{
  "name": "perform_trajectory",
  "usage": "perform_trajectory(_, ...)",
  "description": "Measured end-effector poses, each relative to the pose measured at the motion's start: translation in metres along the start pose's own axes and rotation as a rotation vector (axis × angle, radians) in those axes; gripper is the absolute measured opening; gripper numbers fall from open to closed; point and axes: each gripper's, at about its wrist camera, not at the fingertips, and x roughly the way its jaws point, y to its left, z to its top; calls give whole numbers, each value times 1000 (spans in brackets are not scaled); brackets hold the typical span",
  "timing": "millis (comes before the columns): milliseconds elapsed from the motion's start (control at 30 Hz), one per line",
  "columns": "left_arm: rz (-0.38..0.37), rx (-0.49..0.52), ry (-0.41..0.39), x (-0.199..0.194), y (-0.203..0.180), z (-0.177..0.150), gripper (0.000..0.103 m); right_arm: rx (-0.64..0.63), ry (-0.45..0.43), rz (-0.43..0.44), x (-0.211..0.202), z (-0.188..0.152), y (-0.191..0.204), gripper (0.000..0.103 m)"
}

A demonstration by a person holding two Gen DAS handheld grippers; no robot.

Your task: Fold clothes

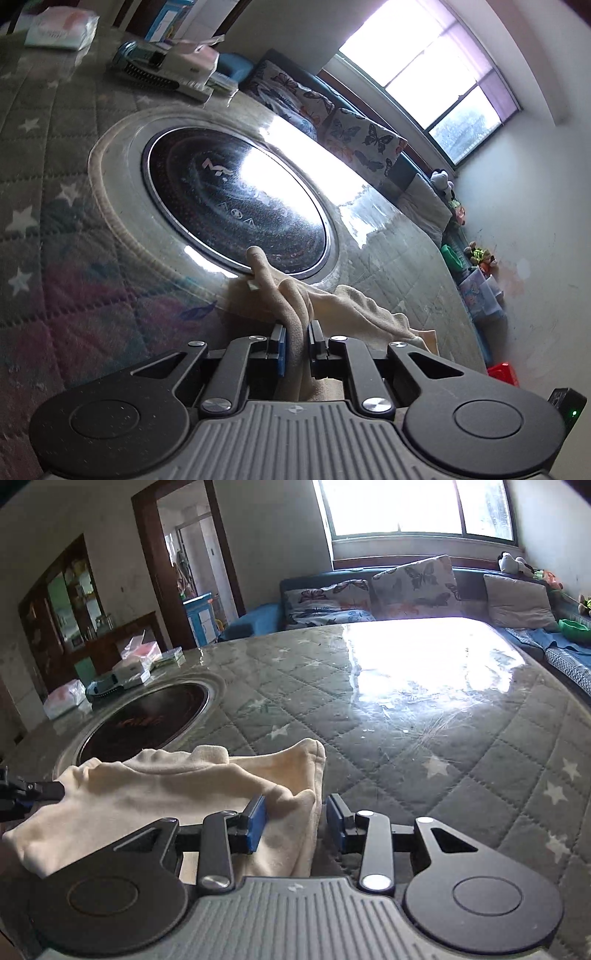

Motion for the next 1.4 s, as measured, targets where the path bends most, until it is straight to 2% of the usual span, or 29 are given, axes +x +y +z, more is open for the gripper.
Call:
perform_trajectory(33,3,17,-3,0,-3,0,12,7,-5,5,-2,-2,-1,29)
perform_trajectory(100,7,53,-10,0,-9,1,11,21,-16,15,-7,-5,-3,12)
perform_trajectory(133,7,74,-14,-1,-13,2,10,28,-21,20,-9,-6,-4,9)
perform_trajectory(300,-16,173,-23,-1,-39,9,10,26,-87,24,-31,-6,-3,8)
perform_trajectory(433,-59,262,-19,9,-69,13,9,14,-149,-7,-51,-1,-7,8)
perform_trajectory(767,-165,389,53,67,-146,4,9,18,-242,-204,-92,19,-56,8)
perform_trajectory(1033,-205,465,96,112,-196,-9,9,17,-258,-324,-106,28,-97,8)
perform_trajectory(1400,-167,553,155,153,-227,-33,9,66,-216,-442,-102,17,-143,8)
